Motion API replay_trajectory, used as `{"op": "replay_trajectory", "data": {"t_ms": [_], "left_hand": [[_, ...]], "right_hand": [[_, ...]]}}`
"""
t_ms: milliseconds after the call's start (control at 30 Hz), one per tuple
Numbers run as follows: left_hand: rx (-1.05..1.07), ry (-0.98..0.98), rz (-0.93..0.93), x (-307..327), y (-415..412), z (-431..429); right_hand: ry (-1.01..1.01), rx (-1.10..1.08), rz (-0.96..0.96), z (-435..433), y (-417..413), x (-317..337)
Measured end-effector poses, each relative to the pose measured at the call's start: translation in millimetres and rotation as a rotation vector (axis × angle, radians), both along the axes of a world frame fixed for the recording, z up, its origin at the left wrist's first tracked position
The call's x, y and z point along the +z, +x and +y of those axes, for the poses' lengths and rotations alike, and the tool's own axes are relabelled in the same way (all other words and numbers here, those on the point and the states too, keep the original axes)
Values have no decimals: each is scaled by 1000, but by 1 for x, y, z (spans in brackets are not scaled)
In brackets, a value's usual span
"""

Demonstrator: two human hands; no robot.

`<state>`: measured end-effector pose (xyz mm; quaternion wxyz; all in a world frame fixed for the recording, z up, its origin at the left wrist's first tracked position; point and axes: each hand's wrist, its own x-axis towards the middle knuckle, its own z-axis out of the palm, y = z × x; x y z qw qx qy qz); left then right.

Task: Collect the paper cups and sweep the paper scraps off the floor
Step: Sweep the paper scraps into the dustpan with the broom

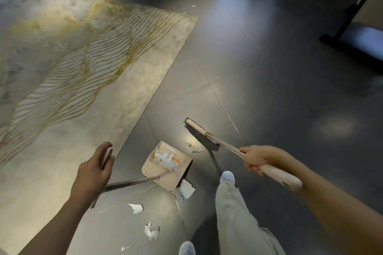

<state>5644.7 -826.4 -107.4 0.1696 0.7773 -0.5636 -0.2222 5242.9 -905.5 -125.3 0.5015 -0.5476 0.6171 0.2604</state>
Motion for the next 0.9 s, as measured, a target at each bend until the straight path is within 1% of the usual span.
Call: {"op": "replay_trajectory", "data": {"t_ms": [67, 200, 333, 533, 667, 767, 900], "left_hand": [[-22, -6, 28, -1, 17, 33], [1, -7, 55, 6, 53, 112], [67, -19, 84, 17, 83, 181], [94, 25, 58, 22, 111, 270], [94, 35, 33, 21, 115, 340], [103, 1, -3, 22, 114, 401], [148, 1, -58, 27, 117, 484]], "right_hand": [[-34, -33, 11, 34, 16, -10], [-21, -107, 9, 104, 58, -37], [13, -62, -10, 159, 109, -44], [115, 48, -54, 246, 169, -36], [152, 18, -125, 320, 181, -28], [148, 0, -128, 373, 187, -37], [194, -170, -139, 425, 182, -40]]}}
